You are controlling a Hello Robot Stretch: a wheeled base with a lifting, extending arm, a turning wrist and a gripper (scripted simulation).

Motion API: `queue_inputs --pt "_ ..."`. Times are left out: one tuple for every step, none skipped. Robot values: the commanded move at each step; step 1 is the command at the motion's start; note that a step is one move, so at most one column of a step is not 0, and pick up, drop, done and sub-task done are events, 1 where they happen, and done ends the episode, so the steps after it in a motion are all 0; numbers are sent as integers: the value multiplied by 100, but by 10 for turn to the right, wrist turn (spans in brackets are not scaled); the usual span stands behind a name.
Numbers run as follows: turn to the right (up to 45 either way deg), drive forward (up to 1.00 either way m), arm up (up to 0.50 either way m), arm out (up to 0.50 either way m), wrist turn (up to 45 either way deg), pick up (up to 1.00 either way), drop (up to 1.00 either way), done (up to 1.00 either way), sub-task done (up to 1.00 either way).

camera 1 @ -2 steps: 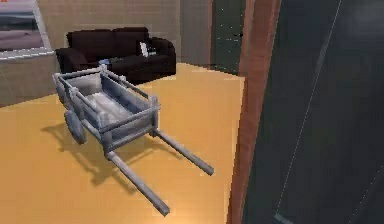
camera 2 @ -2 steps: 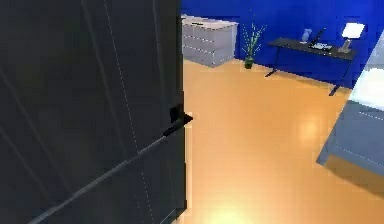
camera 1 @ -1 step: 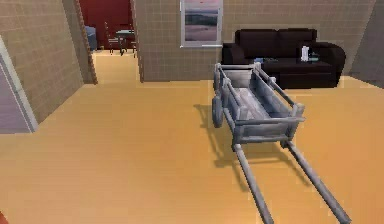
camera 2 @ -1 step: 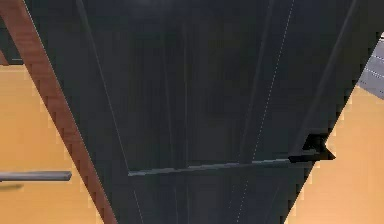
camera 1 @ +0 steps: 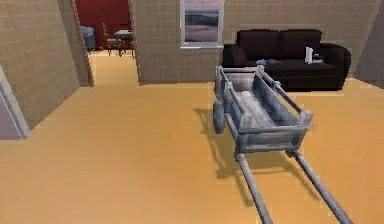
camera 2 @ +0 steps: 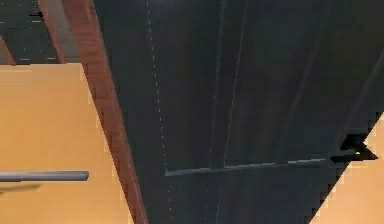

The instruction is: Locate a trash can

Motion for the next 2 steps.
queue_inputs --pt "-60 0 0 0 0 0 0 0 0" --pt "0 30 0 0 0 0 0 0 0"
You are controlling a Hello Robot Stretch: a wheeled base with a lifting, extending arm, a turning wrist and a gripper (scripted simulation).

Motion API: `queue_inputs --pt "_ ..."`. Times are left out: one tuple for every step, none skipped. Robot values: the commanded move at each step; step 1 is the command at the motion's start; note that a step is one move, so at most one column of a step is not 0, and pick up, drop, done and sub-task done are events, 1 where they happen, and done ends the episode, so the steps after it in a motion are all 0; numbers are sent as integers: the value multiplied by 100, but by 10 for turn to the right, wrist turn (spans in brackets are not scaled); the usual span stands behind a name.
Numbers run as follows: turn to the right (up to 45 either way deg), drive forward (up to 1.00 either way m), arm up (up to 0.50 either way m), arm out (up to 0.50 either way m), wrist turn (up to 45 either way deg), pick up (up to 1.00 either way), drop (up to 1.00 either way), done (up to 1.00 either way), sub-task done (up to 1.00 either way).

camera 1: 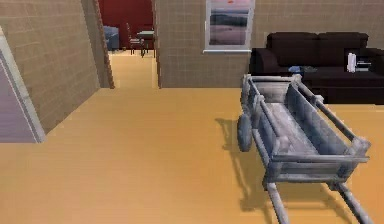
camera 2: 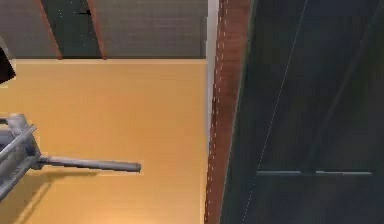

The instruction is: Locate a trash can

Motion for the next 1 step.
queue_inputs --pt "-450 0 0 0 0 0 0 0 0"
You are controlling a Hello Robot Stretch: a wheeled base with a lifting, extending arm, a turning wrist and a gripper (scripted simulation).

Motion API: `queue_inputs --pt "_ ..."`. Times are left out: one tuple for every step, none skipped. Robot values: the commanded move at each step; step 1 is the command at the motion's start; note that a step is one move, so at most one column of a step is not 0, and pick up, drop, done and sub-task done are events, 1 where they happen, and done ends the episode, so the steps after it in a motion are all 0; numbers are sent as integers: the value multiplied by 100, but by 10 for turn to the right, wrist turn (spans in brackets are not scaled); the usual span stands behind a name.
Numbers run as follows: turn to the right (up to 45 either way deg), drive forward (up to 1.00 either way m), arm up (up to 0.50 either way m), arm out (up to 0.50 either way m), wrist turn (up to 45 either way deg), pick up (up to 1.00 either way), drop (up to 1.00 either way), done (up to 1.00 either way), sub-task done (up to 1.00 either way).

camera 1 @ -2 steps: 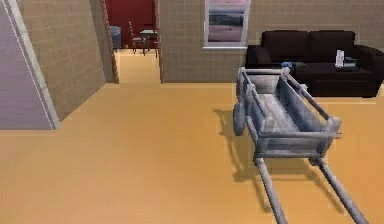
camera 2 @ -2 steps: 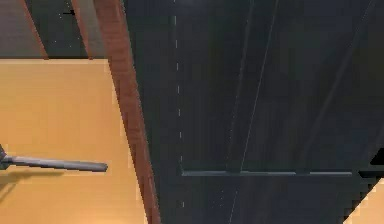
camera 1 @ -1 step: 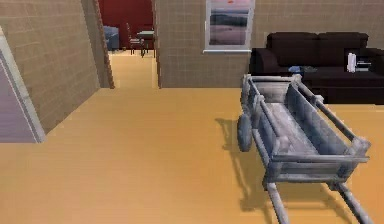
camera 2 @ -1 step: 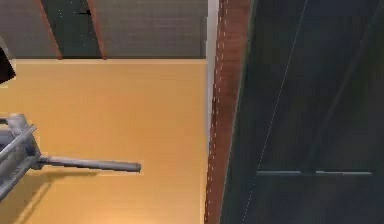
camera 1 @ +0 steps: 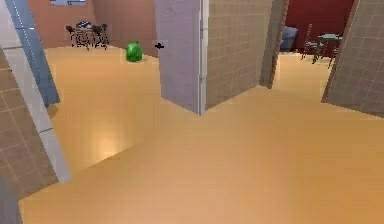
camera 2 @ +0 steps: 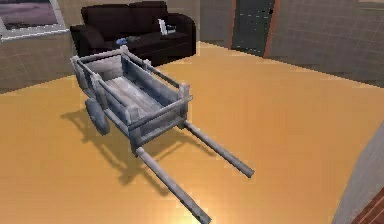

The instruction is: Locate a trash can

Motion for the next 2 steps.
queue_inputs --pt "-210 0 0 0 0 0 0 0 0" --pt "0 100 0 0 0 0 0 0 0"
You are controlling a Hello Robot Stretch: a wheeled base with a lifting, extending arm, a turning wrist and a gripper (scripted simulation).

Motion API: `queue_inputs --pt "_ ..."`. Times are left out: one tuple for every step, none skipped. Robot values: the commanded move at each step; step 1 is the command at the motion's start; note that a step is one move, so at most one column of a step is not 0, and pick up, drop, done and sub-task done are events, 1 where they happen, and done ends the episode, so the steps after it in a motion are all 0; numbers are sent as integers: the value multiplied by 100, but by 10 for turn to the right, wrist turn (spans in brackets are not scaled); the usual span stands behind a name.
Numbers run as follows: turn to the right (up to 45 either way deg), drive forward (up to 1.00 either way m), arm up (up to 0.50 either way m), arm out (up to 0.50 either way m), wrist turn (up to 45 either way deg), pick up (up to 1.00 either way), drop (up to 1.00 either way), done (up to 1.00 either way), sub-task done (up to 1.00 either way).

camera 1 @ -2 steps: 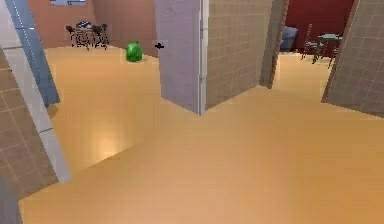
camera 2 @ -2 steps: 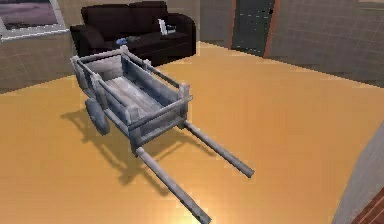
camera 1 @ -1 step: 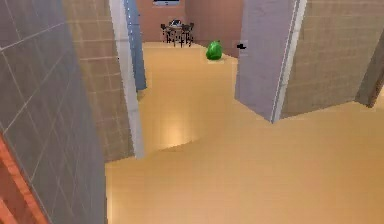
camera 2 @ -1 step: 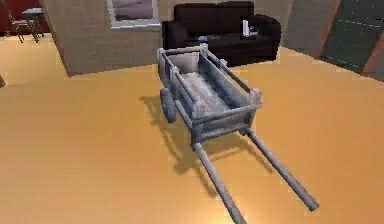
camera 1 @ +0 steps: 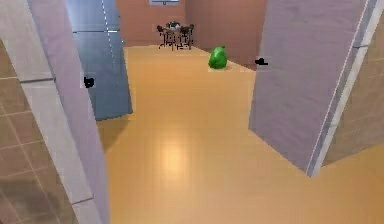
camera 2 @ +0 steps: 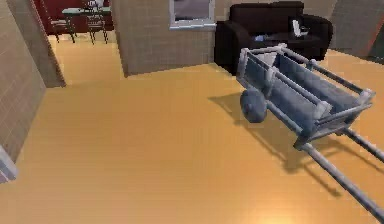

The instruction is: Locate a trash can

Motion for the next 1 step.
queue_inputs --pt "0 100 0 0 0 0 0 0 0"
